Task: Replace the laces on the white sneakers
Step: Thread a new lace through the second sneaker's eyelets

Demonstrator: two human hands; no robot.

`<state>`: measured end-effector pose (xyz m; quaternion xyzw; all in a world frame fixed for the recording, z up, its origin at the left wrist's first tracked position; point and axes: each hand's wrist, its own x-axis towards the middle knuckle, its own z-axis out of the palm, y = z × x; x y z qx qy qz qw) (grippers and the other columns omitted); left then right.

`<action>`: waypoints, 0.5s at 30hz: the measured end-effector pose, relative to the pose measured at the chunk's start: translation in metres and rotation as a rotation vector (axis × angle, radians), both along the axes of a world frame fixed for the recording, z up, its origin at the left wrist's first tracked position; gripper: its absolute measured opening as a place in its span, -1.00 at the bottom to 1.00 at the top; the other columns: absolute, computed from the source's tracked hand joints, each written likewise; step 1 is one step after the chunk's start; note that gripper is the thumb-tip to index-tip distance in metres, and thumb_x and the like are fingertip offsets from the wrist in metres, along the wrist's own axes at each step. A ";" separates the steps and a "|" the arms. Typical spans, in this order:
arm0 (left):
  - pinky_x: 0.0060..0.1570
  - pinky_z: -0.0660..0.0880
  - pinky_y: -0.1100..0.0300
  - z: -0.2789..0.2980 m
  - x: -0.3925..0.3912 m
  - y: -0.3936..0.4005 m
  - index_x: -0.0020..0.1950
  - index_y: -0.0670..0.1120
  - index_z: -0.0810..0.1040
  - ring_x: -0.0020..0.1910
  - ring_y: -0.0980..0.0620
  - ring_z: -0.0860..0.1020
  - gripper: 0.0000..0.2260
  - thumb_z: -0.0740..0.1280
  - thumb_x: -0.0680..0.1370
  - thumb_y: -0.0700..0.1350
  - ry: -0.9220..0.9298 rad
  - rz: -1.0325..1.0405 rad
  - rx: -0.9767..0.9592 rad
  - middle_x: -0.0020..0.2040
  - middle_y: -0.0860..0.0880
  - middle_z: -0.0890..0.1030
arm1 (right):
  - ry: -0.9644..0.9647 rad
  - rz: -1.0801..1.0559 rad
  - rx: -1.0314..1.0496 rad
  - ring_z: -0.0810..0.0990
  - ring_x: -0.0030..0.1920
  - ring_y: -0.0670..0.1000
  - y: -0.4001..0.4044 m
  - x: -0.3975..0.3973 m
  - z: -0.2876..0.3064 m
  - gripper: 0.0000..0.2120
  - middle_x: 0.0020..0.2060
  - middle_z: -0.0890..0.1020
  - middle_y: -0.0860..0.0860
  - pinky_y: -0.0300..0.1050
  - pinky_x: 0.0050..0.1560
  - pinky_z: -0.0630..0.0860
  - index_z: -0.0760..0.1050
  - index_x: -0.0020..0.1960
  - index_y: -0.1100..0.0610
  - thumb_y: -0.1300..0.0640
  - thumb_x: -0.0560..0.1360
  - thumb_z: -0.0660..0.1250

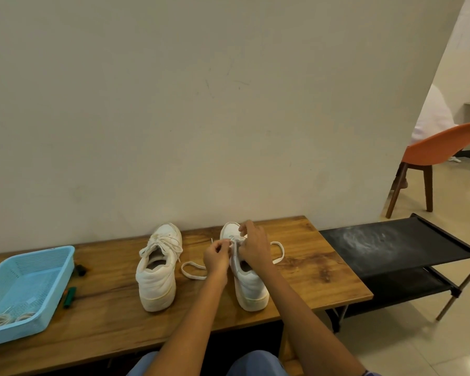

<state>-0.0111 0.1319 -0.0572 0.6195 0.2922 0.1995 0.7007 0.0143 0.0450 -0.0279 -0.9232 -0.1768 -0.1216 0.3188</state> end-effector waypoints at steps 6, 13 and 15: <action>-0.59 0.25 0.30 0.036 0.005 0.015 -0.29 -0.13 0.32 -0.52 0.09 0.30 -0.73 0.05 0.61 -0.22 -0.048 0.184 -0.369 -0.34 -0.05 0.37 | -0.098 -0.308 0.146 0.42 0.03 0.04 -0.009 -0.005 0.001 -0.66 0.01 0.53 0.05 -0.16 -0.07 0.36 0.43 0.10 0.16 0.42 0.38 0.27; -0.37 0.40 0.20 0.033 -0.009 0.017 -0.20 -0.15 0.53 -0.36 0.10 0.39 -0.78 0.28 0.60 -0.09 0.333 -0.404 0.315 -0.31 -0.05 0.49 | -0.004 -0.333 0.136 0.41 0.03 0.01 -0.007 -0.003 0.000 -0.70 0.04 0.52 0.02 -0.19 -0.07 0.35 0.39 0.12 0.11 0.35 0.45 0.30; -0.50 0.32 0.30 0.039 -0.008 0.013 -0.13 -0.12 0.49 -0.40 0.10 0.33 -0.83 0.20 0.63 -0.15 0.208 -0.324 0.178 -0.33 -0.04 0.43 | 0.009 -0.336 0.137 0.41 0.03 0.03 -0.009 -0.003 0.000 -0.70 0.04 0.52 0.04 -0.16 -0.07 0.38 0.39 0.12 0.11 0.34 0.44 0.31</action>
